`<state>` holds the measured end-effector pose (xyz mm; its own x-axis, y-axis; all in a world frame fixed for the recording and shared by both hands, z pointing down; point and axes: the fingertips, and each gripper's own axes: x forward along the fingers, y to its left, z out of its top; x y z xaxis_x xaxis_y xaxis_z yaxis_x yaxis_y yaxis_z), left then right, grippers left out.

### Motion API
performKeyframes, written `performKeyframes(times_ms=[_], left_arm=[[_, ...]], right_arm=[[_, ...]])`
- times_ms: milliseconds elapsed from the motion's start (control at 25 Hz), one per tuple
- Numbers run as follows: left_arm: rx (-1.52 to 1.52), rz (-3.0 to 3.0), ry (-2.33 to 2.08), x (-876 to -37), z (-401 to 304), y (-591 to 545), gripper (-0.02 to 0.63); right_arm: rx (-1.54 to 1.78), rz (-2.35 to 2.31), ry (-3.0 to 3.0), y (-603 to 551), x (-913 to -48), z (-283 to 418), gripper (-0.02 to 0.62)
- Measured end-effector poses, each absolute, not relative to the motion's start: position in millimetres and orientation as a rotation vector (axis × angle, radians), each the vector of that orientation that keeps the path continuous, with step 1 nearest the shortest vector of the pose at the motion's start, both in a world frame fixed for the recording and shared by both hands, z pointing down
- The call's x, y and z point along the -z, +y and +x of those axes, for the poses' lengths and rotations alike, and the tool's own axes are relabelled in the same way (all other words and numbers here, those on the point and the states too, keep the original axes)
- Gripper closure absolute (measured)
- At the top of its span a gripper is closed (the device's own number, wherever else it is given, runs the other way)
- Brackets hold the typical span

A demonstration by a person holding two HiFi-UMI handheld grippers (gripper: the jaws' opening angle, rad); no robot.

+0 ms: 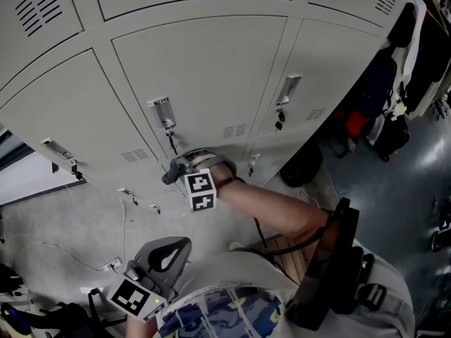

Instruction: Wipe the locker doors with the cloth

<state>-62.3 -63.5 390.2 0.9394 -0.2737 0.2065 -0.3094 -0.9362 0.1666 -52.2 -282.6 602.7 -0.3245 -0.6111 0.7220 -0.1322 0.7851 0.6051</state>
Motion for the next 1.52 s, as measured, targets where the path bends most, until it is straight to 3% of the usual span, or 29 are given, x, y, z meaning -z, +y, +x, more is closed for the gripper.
performKeyframes(times_ms=[360,800,1080,1520], left_arm=[[-0.268,2.898,-0.451,-392,-56,-59,0.604],[-0.268,2.893,-0.439,-398,-34,-59,0.604],[-0.303,2.859,-0.427,-407,5,-53,0.604],[-0.296,2.803,-0.488,-411,76,-43,0.604]], right_arm=[[0.485,0.630,-1.936,-267,-576,-36,0.479],[0.285,0.905,-2.082,-208,-526,34,0.477],[0.085,1.083,-2.209,-157,-511,83,0.478],[0.012,1.002,-2.356,-111,-503,125,0.477]])
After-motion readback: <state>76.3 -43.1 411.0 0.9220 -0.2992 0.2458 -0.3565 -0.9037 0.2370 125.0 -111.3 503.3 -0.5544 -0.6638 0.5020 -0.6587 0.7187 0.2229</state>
